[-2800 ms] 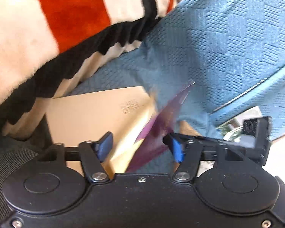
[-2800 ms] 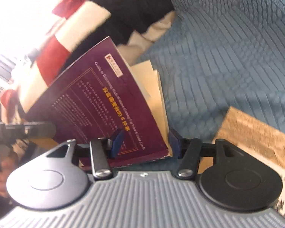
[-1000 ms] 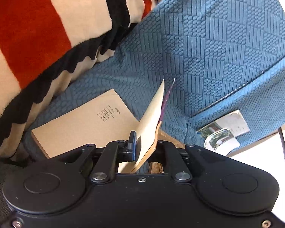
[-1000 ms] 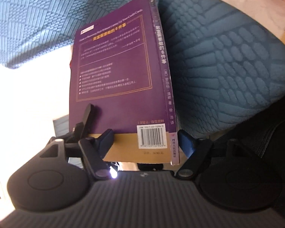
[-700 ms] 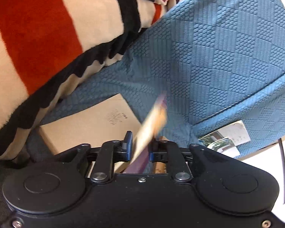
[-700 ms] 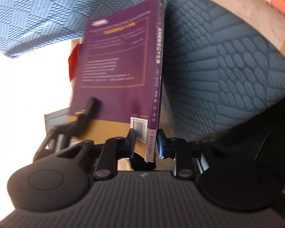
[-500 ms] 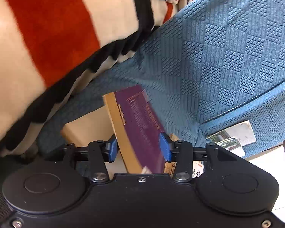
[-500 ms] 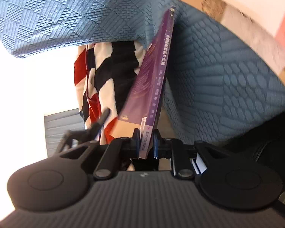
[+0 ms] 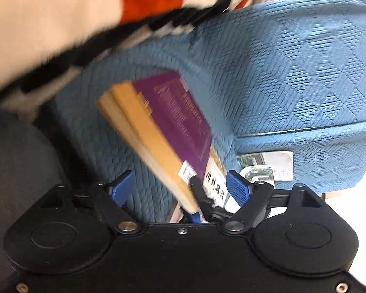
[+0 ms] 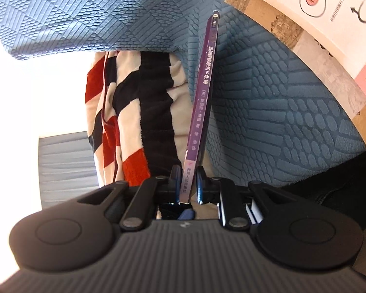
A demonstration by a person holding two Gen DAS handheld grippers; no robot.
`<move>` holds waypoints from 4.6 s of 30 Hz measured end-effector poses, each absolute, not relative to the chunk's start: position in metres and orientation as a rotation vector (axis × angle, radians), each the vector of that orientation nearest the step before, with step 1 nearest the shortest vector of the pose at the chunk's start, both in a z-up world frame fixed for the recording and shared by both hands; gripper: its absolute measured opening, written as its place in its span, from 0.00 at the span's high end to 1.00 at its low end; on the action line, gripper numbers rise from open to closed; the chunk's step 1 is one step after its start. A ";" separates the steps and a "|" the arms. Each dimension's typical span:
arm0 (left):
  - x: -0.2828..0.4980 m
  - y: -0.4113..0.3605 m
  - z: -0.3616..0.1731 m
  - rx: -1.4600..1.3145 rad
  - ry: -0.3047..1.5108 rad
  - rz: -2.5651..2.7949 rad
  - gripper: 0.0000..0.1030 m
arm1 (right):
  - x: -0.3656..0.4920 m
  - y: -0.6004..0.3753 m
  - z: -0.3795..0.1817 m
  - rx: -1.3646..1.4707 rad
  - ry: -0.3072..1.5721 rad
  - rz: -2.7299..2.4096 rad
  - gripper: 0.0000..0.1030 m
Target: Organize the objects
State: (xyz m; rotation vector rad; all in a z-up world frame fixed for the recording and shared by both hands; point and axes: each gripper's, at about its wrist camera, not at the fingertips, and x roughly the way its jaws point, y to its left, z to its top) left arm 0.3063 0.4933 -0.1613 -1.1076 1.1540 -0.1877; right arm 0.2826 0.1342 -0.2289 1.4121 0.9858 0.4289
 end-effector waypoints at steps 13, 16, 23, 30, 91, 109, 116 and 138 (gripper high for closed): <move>0.326 0.496 -0.233 -1.399 1.149 -0.166 0.37 | 0.280 0.117 -0.216 1.331 1.001 0.412 0.85; 0.333 0.495 -0.239 -1.381 1.153 -0.137 0.43 | 0.277 0.112 -0.215 1.319 1.004 0.403 0.85; 0.338 0.485 -0.250 -1.378 1.181 -0.188 0.59 | 0.273 0.092 -0.213 1.279 0.990 0.374 0.86; 0.335 0.478 -0.252 -1.350 1.191 -0.211 0.68 | 0.272 0.075 -0.210 1.228 0.980 0.354 0.86; 0.307 0.347 -0.068 -0.906 1.046 -0.407 0.83 | 0.240 -0.053 -0.102 0.962 0.773 0.540 0.82; 0.300 0.311 -0.140 -0.833 1.180 -0.347 0.82 | 0.238 -0.079 -0.181 0.986 0.882 0.541 0.81; 0.293 0.305 -0.157 -0.843 1.201 -0.333 0.81 | 0.231 -0.082 -0.202 1.005 0.907 0.507 0.80; 0.282 0.294 -0.185 -0.691 1.327 -0.299 0.69 | 0.219 -0.083 -0.222 0.904 1.018 0.311 0.60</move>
